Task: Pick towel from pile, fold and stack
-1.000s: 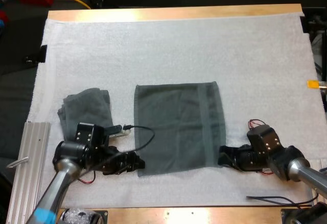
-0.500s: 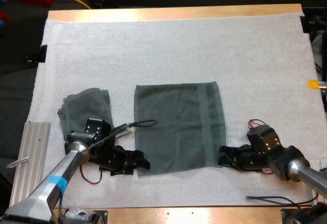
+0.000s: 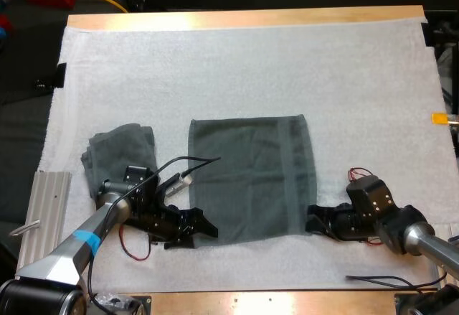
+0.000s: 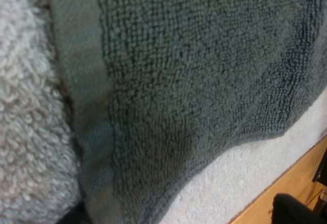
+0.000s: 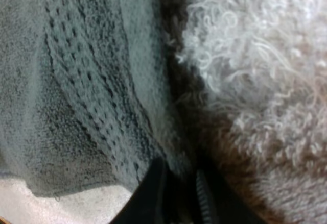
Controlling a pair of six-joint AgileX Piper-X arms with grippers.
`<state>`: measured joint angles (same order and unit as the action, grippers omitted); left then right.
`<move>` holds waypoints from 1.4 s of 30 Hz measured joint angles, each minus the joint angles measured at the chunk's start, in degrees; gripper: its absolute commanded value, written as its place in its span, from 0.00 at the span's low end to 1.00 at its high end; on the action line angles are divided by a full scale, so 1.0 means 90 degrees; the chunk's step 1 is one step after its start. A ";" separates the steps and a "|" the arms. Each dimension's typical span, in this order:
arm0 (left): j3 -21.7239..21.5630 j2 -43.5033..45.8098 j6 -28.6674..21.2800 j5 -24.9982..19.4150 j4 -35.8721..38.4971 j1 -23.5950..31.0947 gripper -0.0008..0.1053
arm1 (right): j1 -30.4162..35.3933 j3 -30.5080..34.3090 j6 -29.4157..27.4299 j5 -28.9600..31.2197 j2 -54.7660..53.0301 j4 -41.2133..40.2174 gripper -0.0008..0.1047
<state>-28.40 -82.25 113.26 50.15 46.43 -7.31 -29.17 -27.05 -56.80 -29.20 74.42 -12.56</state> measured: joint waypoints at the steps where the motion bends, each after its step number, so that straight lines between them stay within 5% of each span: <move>1: 0.0000 0.0000 -0.0018 -0.0001 0.0000 0.0000 0.63 | 0.0000 0.0000 0.0000 0.0000 0.0000 0.0000 0.03; 5: 0.0000 0.0000 -0.0099 -0.0001 0.0000 0.0000 0.55 | 0.0000 0.0000 0.0000 0.0006 0.0000 0.0000 0.03; 15: 0.0032 -0.0039 -0.0295 -0.0335 0.0101 0.0000 0.01 | 0.0000 0.0000 0.0000 -0.0027 0.0000 0.0000 0.03; 24: -0.0056 0.0850 -0.0912 -0.0722 0.0902 0.0000 0.01 | -0.0322 0.0039 -0.0192 0.0308 -0.0626 -0.0148 0.03; 35: -0.0189 0.2240 -0.1361 -0.1236 0.2108 -0.0017 0.01 | -0.1664 -0.0229 -0.0206 0.1967 -0.2066 -0.1489 0.03; 42: -0.0189 0.2820 -0.1392 -0.1401 0.2630 -0.0839 0.01 | -0.2482 -0.0674 -0.0206 0.2609 -0.2310 -0.2490 0.03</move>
<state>-30.10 -56.87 100.74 37.54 70.11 -14.86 -51.50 -33.12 -58.65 -5.71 53.63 -34.97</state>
